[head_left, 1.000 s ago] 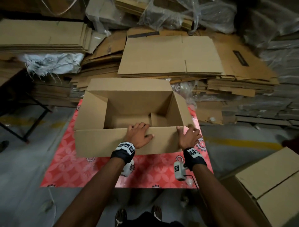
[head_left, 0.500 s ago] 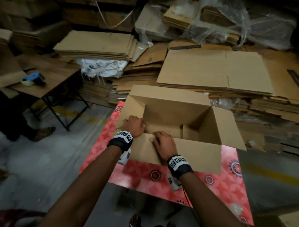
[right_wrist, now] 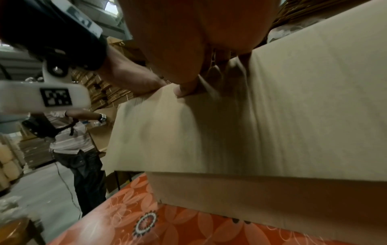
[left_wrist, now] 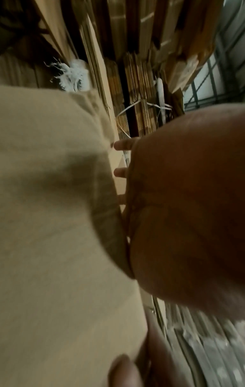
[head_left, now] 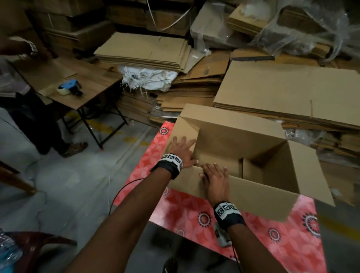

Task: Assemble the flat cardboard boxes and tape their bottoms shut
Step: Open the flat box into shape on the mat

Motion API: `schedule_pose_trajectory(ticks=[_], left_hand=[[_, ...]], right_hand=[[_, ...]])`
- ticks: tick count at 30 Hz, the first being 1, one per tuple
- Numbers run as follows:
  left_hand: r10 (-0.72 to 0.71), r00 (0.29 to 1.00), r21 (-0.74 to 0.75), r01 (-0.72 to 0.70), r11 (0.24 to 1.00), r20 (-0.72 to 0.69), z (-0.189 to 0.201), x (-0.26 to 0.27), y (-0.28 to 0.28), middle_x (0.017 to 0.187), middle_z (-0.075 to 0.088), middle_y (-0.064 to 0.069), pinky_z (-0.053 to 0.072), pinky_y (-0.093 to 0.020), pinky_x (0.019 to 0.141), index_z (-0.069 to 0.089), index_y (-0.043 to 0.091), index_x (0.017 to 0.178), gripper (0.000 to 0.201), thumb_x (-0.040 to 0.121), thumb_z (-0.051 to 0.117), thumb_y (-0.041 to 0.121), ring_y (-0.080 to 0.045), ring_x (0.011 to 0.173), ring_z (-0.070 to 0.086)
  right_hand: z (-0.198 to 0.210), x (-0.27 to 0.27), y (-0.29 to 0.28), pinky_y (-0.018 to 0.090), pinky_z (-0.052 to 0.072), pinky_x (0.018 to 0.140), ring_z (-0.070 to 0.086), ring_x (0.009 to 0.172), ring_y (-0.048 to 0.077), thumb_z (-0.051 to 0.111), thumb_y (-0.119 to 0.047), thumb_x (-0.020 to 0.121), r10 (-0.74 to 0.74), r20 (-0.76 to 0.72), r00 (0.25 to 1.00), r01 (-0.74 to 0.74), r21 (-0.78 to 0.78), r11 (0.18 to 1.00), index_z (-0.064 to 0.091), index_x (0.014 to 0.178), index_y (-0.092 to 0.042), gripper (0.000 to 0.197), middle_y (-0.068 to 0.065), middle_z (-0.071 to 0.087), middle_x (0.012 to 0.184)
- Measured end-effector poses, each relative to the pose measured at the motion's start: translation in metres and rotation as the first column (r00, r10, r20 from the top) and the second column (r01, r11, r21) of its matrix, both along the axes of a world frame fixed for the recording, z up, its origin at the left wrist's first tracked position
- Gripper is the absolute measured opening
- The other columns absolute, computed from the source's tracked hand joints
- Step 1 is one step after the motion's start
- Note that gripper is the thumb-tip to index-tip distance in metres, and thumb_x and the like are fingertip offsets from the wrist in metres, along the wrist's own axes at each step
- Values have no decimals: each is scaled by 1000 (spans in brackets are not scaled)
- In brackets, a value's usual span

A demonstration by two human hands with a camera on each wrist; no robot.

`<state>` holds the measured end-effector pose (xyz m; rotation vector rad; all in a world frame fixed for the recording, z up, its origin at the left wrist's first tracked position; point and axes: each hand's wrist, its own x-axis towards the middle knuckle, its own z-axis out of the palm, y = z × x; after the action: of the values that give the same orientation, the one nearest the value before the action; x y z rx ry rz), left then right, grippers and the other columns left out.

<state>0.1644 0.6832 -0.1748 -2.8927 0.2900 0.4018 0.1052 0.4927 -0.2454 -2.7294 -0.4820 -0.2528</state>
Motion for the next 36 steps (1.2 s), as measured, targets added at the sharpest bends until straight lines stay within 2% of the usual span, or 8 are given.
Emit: schedule_pose_trajectory(ticks=[5, 11, 16, 19, 23, 28, 32, 36], left_hand=[[-139, 929, -152, 200, 968, 342, 19, -11, 4, 161, 25, -1, 31, -57, 108, 71, 34, 104, 44, 86, 48, 67, -33, 138, 32], [178, 743, -385, 114, 916, 645, 44, -26, 28, 138, 51, -7, 38, -57, 106, 65, 24, 111, 38, 74, 70, 28, -30, 130, 44], [445, 649, -239, -383, 892, 617, 45, -50, 57, 150, 34, -19, -1, -70, 117, 57, 10, 122, 52, 74, 63, 30, -42, 146, 18], [537, 736, -217, -493, 843, 413, 21, -61, 67, 146, 43, -19, -1, -74, 115, 59, 8, 119, 50, 90, 51, 47, -42, 147, 20], [568, 823, -543, -466, 698, 24, -22, -68, 64, 136, 50, -18, 36, -56, 104, 54, 6, 127, 56, 101, 43, 55, -42, 133, 38], [634, 772, -640, -505, 580, -34, -35, -68, 42, 151, 40, -22, 39, -55, 107, 38, 3, 146, 70, 100, 48, 55, -46, 138, 37], [597, 788, -493, -465, 735, 147, -26, -68, 18, 158, 29, -21, 21, -62, 116, 31, 10, 154, 66, 101, 45, 47, -45, 148, 20], [241, 952, -518, -114, 848, 186, -28, -77, -30, 163, 27, -16, 9, -56, 122, 35, 20, 155, 61, 99, 49, 40, -34, 155, 12]], right_hand=[[-1, -5, 3, 56, 34, 115, 57, 130, 31, 55, -30, 101, -28, 68, 997, 28, -11, 1000, 69, 128, -19, 32, 2, 67, 133], [-3, -7, 2, 54, 33, 113, 57, 130, 30, 48, -34, 99, -8, 66, 998, 9, -6, 1000, 67, 130, -21, 39, 1, 67, 135], [-2, -7, 1, 53, 36, 110, 58, 128, 32, 44, -35, 98, -3, 57, 998, 2, 24, 1000, 69, 127, -19, 41, 1, 68, 133], [-1, -7, 0, 50, 37, 107, 57, 129, 31, 43, -36, 99, 13, 43, 999, -13, 17, 1000, 68, 126, -20, 41, 1, 67, 133], [2, -6, -4, 50, 41, 105, 56, 131, 31, 46, -34, 100, 41, 35, 999, -40, -11, 999, 67, 129, -19, 38, 1, 67, 134], [9, -5, -5, 50, 38, 108, 51, 137, 31, 55, -31, 101, 62, -32, 998, -62, -21, 998, 64, 134, -19, 36, 1, 63, 140], [14, -1, -9, 47, 34, 110, 47, 141, 30, 53, -31, 102, 117, -71, 991, -118, -17, 993, 61, 138, -20, 39, 2, 61, 143], [23, 4, -36, 39, 36, 112, 48, 141, 31, 60, -22, 98, 293, -171, 941, -272, 135, 953, 57, 144, -17, 46, 8, 61, 144]])
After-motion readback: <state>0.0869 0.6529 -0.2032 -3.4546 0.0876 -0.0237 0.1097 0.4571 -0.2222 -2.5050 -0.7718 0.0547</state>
